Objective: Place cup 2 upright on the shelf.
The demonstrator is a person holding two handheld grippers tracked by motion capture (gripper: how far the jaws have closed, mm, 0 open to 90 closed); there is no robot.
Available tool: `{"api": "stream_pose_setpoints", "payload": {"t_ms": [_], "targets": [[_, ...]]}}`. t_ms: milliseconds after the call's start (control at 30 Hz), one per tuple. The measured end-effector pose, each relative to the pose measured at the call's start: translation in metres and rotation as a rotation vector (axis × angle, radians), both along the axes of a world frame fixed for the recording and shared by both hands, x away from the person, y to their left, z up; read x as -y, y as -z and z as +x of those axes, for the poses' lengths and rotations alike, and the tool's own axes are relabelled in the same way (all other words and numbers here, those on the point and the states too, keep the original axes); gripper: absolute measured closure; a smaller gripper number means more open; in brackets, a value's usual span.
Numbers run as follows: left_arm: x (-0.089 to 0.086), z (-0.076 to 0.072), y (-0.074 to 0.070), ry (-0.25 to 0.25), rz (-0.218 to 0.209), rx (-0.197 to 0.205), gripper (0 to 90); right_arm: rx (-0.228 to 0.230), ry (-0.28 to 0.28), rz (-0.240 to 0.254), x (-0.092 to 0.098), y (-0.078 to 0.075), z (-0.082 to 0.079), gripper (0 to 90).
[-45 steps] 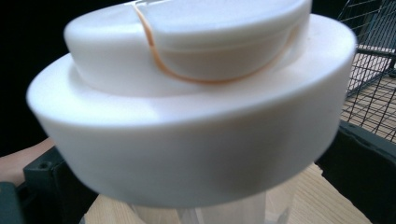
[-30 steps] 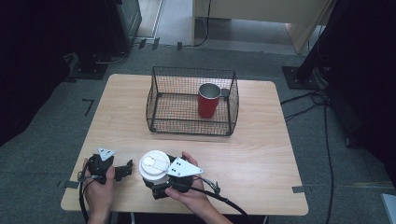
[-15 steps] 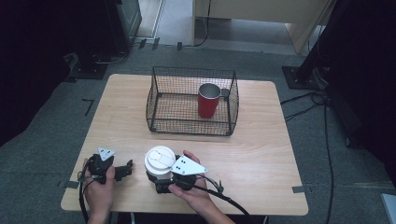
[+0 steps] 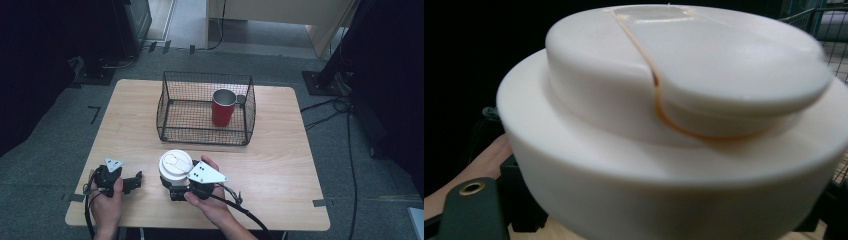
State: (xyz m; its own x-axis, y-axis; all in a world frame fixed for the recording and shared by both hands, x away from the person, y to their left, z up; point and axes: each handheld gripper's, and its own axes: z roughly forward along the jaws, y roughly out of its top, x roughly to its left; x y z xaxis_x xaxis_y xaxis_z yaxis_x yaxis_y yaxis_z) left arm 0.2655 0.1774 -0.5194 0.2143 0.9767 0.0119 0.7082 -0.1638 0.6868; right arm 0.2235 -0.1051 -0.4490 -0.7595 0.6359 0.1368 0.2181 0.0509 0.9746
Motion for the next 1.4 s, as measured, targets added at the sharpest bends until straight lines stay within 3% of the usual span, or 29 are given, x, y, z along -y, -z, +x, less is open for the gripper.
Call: {"api": "stream_pose_setpoints", "payload": {"t_ms": [867,1400], "targets": [[0.000,0.000,0.000,0.001,0.001,-0.001,0.0,0.103,0.073,0.035,0.015,-0.034,0.015,15.9],[0.000,0.000,0.000,0.001,0.001,-0.001,0.0,0.181,0.120,0.060,0.020,-0.064,0.028,15.9]]}}
